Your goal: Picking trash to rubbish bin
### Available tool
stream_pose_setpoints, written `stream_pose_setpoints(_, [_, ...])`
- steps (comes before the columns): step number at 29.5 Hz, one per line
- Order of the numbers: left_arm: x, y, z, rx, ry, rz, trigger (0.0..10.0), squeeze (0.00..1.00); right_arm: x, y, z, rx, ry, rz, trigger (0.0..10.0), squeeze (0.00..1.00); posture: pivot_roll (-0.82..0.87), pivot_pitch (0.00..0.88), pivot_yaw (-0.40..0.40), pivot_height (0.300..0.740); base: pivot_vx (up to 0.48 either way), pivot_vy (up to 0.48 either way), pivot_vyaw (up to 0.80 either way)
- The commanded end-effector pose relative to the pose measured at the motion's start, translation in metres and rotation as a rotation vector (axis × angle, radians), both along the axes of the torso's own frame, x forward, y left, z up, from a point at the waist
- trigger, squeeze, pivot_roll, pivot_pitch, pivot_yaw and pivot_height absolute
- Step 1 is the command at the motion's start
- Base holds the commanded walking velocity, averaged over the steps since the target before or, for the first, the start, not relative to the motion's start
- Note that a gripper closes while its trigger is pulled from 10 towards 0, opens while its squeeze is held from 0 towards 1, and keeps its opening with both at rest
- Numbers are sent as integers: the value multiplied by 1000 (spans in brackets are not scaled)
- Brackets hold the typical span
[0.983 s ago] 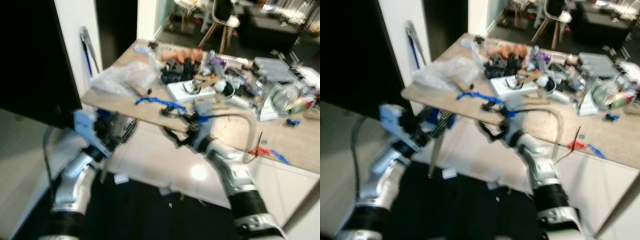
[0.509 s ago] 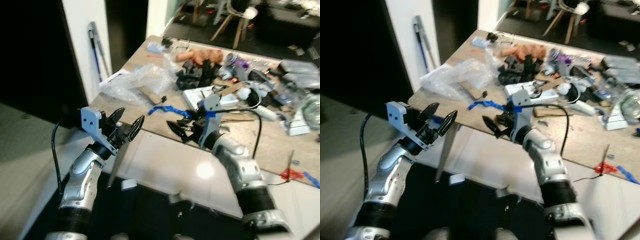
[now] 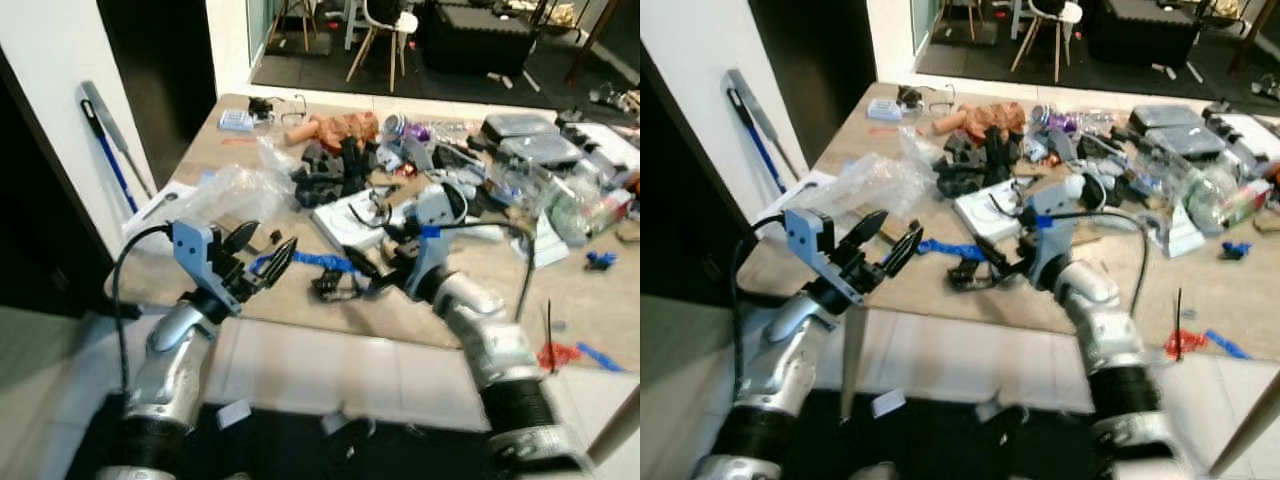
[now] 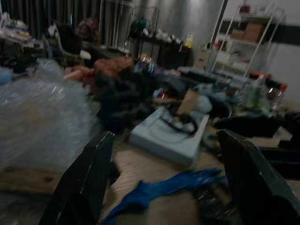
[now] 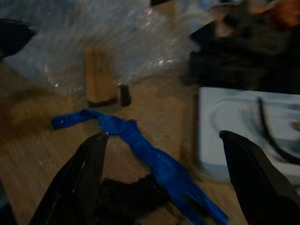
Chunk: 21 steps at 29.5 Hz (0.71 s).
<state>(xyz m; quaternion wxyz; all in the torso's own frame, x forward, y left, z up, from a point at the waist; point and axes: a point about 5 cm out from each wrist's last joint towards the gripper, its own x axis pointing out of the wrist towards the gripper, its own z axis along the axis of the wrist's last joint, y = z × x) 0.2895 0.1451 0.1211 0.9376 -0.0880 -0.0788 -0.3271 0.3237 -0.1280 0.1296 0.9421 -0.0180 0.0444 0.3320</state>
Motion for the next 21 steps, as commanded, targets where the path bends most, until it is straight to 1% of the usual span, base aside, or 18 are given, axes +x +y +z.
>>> stream_pose_setpoints(1, [-3, -1, 1, 40, -21, -33, 10000, 0, -1, -10, 0, -43, 10, 1, 10000, 0, 8, 0, -36, 740, 0, 0, 0])
stream_pose_setpoints(2, [-4, -1, 1, 63, -24, -45, 10000, 0, -1, -13, 0, -61, 15, 10, 10000, 0, 8, 0, -36, 740, 0, 0, 0])
stream_pose_setpoints(3, [-6, 0, -1, 104, -25, -61, 10000, 0, -1, -19, -1, -84, 34, 25, 10000, 0, 8, 0, -36, 740, 0, 0, 0])
stream_pose_setpoints(6, [-7, 1, -2, 144, -22, -74, 10000, 0, 1, -26, -2, -91, 61, 34, 10000, 0, 8, 0, -36, 740, 0, 0, 0])
stream_pose_setpoints(7, [-7, 1, -2, 144, -22, -74, 10000, 0, 1, -26, -2, -91, 61, 34, 10000, 0, 8, 0, -36, 740, 0, 0, 0])
stream_pose_setpoints(8, [-8, 3, -2, 176, -27, -89, 10000, 0, 1, -34, -4, -116, 90, 47, 10000, 0, 8, 0, -36, 740, 0, 0, 0])
stream_pose_setpoints(9, [-9, 4, -2, 192, -31, -96, 10000, 0, 0, -39, -5, -132, 108, 57, 10000, 0, 8, 0, -36, 740, 0, 0, 0])
stream_pose_setpoints(10, [-9, 4, -2, 192, -31, -96, 10000, 0, 0, -39, -5, -132, 108, 57, 10000, 0, 8, 0, -36, 740, 0, 0, 0])
stream_pose_setpoints(11, [-10, 6, -2, 217, -34, -107, 10000, 0, -4, -48, -9, -190, 146, 107, 10000, 0, 8, 0, -36, 740, 0, 0, 0])
stream_pose_setpoints(12, [-10, 6, -2, 217, -34, -107, 10000, 0, -4, -48, -9, -190, 146, 107, 10000, 0, 8, 0, -36, 740, 0, 0, 0])
stream_pose_setpoints(16, [-11, 11, -1, 234, -40, -112, 10000, 0, -10, -65, -8, -242, 185, 158, 10000, 0, 12, 0, -31, 740, 0, 0, 0])
stream_pose_setpoints(18, [-11, 11, -1, 236, -40, -113, 10000, 0, -10, -67, -8, -246, 188, 163, 10000, 0, 12, 0, -31, 740, 0, 0, 0])
stream_pose_setpoints(21, [-13, 11, -1, 245, -37, -133, 10000, 0, -8, -75, -7, -310, 172, 155, 10000, 0, 14, 0, -29, 740, 0, 0, 0])
